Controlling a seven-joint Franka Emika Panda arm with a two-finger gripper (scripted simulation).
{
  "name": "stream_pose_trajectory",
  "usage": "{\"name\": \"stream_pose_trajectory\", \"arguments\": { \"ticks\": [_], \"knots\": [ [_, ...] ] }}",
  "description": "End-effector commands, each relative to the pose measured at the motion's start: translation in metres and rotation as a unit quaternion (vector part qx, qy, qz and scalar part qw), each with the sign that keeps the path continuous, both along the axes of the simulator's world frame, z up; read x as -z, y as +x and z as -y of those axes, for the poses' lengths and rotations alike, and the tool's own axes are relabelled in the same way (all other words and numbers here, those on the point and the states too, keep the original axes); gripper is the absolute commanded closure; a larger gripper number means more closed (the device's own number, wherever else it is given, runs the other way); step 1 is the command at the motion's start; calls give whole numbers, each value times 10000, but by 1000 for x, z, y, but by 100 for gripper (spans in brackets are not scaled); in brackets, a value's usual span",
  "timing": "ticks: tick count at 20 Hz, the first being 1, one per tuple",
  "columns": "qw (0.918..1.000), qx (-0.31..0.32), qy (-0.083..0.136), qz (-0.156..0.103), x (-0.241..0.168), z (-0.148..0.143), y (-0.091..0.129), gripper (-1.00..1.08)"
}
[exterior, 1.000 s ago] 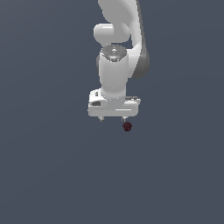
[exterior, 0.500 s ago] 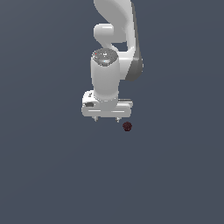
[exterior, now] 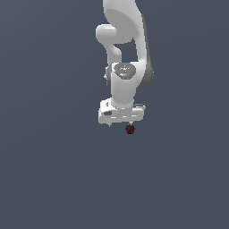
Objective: Pick up the object and move it to a goal position.
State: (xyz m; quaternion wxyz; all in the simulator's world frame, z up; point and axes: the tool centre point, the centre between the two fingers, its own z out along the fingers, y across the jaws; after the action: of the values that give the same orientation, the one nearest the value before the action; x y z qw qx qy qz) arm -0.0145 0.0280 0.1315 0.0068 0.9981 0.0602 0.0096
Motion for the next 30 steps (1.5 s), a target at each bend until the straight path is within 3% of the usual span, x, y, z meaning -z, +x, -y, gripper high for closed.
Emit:
{"name": "stream_pose_trajectory", "arguments": {
  "ticks": [1,10,17,30],
  "knots": [
    [9995,-315,11,-37,18,-22,-11,-92],
    [9955,-942,51,-104,52,-63,-36,-92],
    [9955,-941,51,-109,57,-63,-37,-92],
    [9953,-964,53,-106,103,-64,-38,-92]
  ]
}}
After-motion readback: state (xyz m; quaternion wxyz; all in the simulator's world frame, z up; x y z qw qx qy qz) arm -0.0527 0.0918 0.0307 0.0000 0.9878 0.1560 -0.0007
